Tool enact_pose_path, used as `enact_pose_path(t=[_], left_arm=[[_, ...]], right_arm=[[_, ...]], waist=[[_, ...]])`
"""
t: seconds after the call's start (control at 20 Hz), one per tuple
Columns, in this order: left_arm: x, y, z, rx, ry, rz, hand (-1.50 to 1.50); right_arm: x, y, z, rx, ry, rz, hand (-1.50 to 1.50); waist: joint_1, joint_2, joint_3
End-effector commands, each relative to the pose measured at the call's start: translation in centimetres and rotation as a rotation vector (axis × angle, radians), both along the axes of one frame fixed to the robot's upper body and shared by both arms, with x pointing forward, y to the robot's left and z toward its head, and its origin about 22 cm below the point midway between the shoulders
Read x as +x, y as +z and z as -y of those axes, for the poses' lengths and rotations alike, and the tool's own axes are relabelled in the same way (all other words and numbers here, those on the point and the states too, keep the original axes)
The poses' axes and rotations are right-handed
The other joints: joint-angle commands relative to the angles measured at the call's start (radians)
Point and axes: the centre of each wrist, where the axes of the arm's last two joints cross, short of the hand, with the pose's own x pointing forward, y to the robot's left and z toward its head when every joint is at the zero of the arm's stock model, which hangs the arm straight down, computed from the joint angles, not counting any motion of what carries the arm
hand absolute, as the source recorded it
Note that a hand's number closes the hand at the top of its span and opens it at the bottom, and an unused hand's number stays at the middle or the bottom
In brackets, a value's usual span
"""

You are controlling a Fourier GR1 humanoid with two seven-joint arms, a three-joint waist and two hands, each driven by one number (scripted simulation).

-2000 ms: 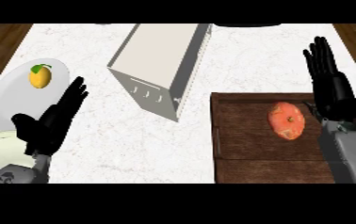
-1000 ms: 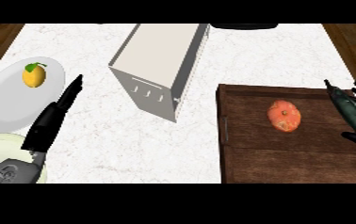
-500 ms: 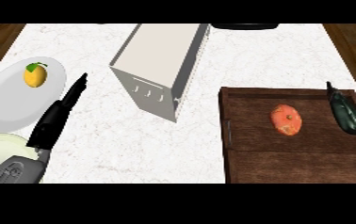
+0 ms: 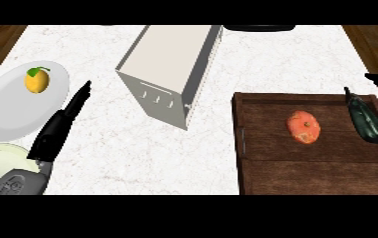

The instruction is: Pick the eggplant from the tray and place it in the tiered shelf

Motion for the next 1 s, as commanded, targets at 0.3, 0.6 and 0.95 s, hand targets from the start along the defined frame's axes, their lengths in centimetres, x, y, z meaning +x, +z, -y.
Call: enact_pose_path(t=[0.3,0.6,0.95], left_arm=[[0.0,1.3,-0.8,0.01,0.017,0.012,0.0],[-0.5,1.6,-2.5,-0.009,-0.006,-0.029,0.0],[2.0,1.3,-0.5,0.01,0.019,0.002,0.0]], right_arm=[[-0.9,-1.5,-1.0,-0.076,-0.024,-0.084,-1.5],[-2.5,-2.0,-0.8,-0.116,0.005,-0.088,-1.5],[-3.2,-4.3,-3.2,-0.141,-0.031,0.032,-1.5]], waist=[[-0.004,0.0,0.001],[-0.004,0.0,0.001],[-0.012,0.001,0.001]])
